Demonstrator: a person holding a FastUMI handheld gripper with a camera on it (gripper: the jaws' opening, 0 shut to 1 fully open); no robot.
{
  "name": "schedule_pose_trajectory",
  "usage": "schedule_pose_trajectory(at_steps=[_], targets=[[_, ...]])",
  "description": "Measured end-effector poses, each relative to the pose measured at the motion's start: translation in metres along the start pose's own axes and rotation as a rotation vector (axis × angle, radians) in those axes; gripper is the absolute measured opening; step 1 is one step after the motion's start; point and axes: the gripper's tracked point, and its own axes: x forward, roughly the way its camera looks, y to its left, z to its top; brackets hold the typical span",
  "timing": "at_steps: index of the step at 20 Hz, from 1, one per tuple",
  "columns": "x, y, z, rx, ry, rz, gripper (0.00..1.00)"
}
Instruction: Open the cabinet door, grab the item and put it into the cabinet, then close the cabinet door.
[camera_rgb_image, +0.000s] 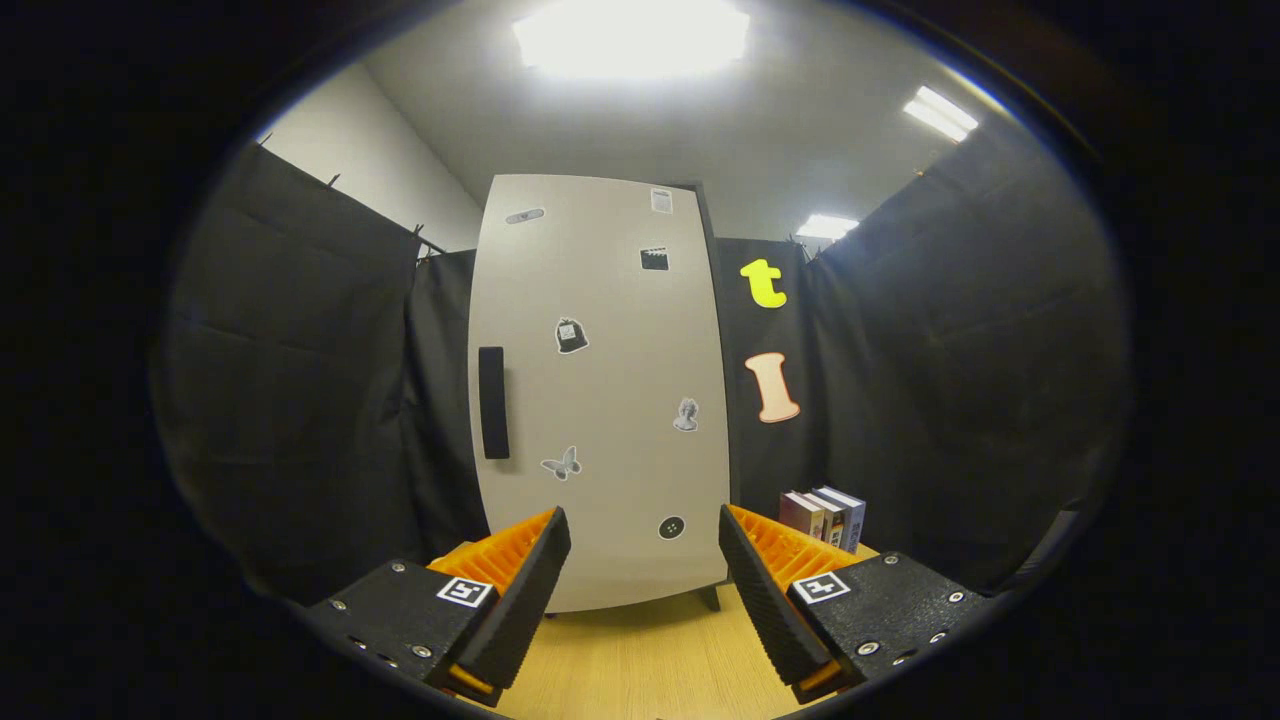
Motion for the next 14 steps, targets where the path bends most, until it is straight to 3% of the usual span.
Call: schedule_pose_trajectory(at_steps=[14], targets=[[0.003,-0.0057,-0.0073,0.013,0.009,-0.006,0.93]])
